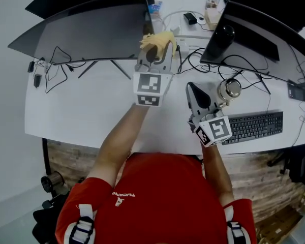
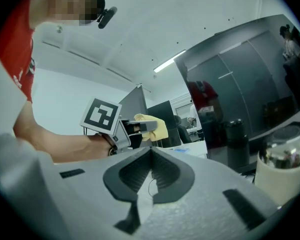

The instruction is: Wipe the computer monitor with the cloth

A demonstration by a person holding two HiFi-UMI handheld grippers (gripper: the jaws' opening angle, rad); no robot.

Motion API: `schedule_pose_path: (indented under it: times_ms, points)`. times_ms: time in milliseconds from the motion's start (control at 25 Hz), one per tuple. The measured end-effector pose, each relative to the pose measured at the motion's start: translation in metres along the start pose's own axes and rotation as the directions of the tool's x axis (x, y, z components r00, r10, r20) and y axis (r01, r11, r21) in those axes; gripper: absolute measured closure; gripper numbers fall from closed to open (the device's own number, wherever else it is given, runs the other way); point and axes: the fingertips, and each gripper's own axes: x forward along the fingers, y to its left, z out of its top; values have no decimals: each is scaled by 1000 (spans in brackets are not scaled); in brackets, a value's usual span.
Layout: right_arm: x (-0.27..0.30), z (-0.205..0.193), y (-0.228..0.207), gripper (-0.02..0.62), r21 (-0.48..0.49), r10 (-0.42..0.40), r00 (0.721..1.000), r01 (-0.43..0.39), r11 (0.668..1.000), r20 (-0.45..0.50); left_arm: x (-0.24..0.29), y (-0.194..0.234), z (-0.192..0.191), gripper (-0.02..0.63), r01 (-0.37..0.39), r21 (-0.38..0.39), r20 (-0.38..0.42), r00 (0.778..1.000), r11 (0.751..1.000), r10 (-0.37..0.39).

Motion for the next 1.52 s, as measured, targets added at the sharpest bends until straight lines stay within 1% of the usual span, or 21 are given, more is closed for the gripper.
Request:
schedule_pose_path:
  times_ms: [400, 560, 720, 880, 1240, 1520]
  points:
    - [25, 80, 20, 591, -111, 29, 994, -16, 994, 110, -12, 9, 71, 551, 47, 33, 82, 995, 998, -50]
    - [33, 100, 34, 591, -138, 47, 990, -29, 990, 134, -15, 12, 100, 551, 65, 46, 116, 991, 997, -70]
    - [34, 100, 50, 592, -148, 64, 989, -44, 988, 132, -19, 12, 123, 551, 76, 67, 140, 986, 995, -85]
    - [32, 98, 57, 592, -146, 62, 989, -43, 988, 133, -22, 15, 143, 551, 90, 69, 157, 983, 994, -100]
    - [19, 105, 59, 592, -156, 47, 988, -23, 987, 149, -25, 13, 187, 551, 83, 102, 213, 972, 991, -103]
    - [12, 106, 59, 591, -158, 52, 987, -28, 987, 150, -32, 9, 215, 551, 78, 118, 253, 962, 990, -106]
